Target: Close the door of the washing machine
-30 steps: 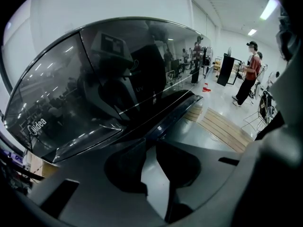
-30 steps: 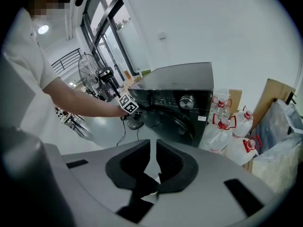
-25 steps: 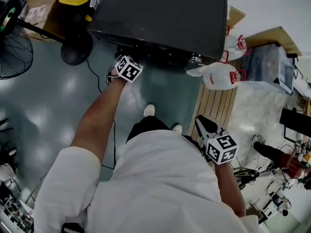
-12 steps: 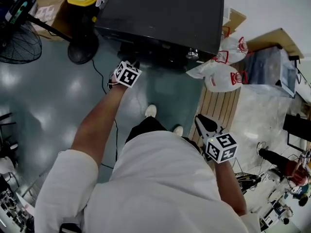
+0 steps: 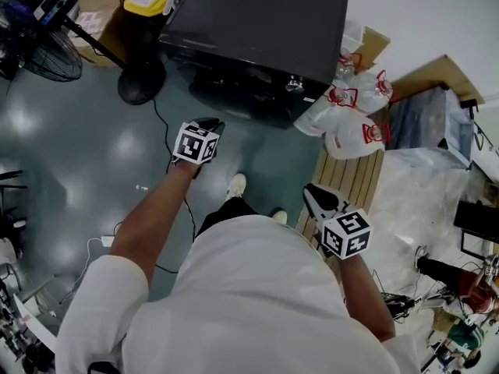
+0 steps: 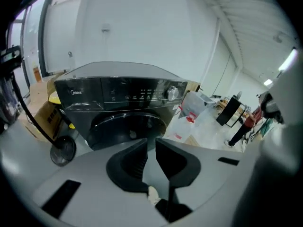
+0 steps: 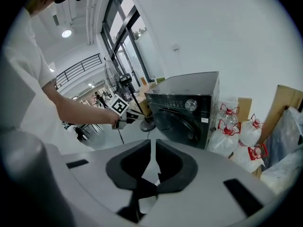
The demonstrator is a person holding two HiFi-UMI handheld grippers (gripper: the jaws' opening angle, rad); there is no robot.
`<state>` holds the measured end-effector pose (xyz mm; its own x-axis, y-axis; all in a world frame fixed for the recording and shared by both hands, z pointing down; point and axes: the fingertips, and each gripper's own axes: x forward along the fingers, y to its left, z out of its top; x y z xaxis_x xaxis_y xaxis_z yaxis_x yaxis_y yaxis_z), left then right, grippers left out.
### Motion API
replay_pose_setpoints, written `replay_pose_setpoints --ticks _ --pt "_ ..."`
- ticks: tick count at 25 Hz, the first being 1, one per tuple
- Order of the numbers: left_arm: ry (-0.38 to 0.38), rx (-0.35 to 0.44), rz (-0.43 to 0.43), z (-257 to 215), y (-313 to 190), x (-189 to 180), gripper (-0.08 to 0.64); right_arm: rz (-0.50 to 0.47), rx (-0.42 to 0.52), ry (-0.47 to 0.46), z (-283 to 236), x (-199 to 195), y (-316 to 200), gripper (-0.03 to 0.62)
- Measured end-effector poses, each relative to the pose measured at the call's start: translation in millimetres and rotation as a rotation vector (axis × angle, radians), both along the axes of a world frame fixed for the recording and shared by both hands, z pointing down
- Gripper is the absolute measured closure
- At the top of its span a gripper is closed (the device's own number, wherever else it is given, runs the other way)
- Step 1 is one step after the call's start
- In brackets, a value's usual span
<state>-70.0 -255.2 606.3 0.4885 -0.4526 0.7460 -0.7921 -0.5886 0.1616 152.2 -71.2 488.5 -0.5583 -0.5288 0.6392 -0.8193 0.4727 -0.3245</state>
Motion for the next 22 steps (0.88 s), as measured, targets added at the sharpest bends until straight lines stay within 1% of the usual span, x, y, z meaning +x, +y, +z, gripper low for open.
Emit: replay_pose_setpoints --ticks 3,6,12,18,22 --pt "0.074 -0.005 -0.025 -21 32 15 0.503 -0.021 0.007 -0.012 0 7 10 0.551" --pt "0.121 0.003 -0.027 -42 62 30 0.506 -0.053 0.010 -0.023 1 10 19 0.551" --pt "0.219 -0.008 -0.048 -78 109 55 0.506 -0.105 0.033 -0.040 -1 16 29 0.555" --pt "0.289 -0.014 -0.057 -105 147 80 0.506 -0.174 0.056 -0.041 -8 20 33 0.557" --pt "0.297 -0.003 -0.062 -113 168 94 0.505 -0.216 0.072 -0.039 -11 24 37 0.557"
